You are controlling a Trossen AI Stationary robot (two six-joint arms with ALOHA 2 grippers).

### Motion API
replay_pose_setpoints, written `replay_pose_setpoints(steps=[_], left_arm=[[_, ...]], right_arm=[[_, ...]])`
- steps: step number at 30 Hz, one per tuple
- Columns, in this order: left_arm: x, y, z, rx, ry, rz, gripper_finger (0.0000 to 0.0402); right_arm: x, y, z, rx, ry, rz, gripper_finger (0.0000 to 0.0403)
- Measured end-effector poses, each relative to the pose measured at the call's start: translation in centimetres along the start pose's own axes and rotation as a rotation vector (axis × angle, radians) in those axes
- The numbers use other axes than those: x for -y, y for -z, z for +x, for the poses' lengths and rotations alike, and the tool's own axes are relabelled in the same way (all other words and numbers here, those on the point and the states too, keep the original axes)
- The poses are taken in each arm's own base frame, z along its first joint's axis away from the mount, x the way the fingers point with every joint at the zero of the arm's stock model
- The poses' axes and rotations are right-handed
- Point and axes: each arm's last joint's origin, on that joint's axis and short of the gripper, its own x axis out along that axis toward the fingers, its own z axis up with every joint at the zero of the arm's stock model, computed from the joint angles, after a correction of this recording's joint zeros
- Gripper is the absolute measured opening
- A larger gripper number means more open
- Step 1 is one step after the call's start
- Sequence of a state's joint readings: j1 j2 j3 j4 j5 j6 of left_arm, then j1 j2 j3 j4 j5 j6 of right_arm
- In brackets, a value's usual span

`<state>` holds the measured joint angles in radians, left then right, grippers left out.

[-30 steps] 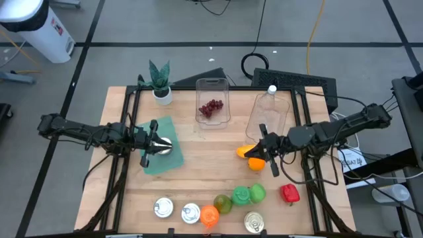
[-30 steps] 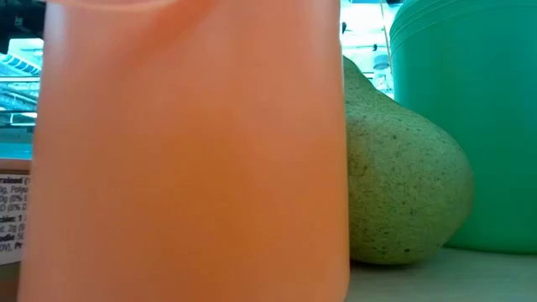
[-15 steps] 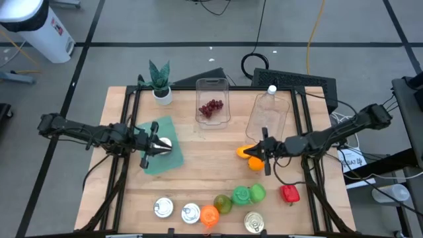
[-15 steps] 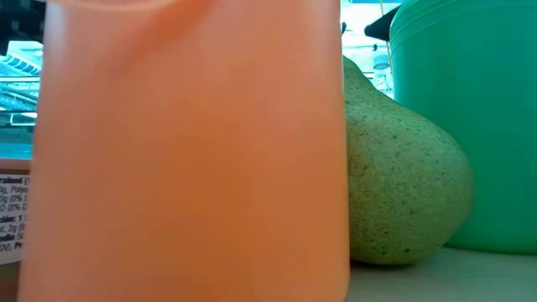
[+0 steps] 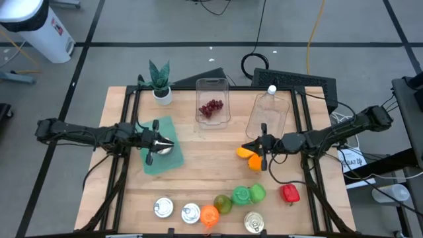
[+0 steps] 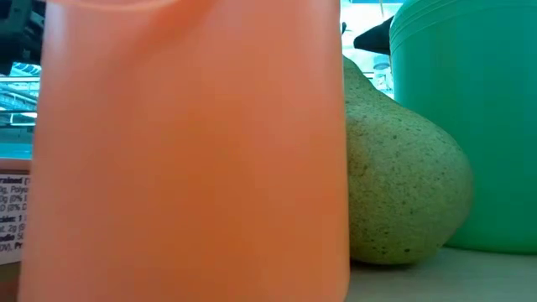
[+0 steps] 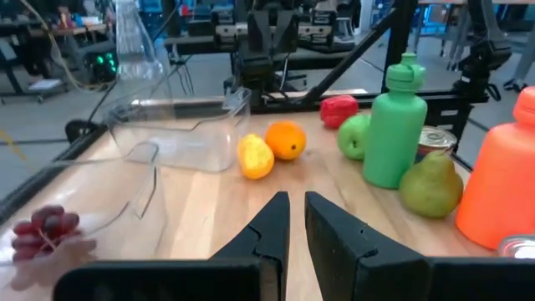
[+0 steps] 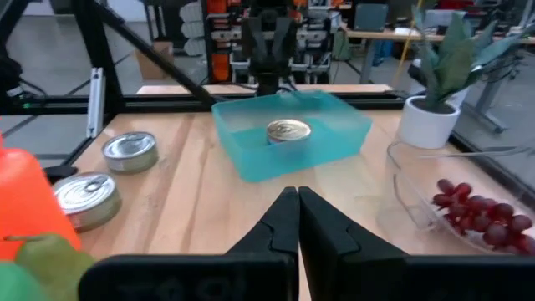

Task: Pick & Place Food Item
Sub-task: Put the green water bottle into the right transparent bin

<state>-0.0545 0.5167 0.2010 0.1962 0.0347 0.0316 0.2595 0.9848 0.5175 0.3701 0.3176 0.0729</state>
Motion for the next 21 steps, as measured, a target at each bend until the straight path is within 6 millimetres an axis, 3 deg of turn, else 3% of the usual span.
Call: replay_pose_setpoints(steps=[8,16,21], left_arm=[[-0.6,0.1,0.0,-0.001,-0.022,-0.035,0.0051],[-0.4,0.1,0.0,0.006,0.046,-0.042,0.0051],[-0.5,0.0,0.0,0.007,-0.001,-0.054,0.0051]], right_arm=[[1.2,0.1,0.3,-0.02,0.054,0.024,0.0],[1.2,0.5,0.3,-0.033,0.054,-0.024,0.0],[0.9,0.6,0.2,-0.033,0.043,-0.013,0.0]])
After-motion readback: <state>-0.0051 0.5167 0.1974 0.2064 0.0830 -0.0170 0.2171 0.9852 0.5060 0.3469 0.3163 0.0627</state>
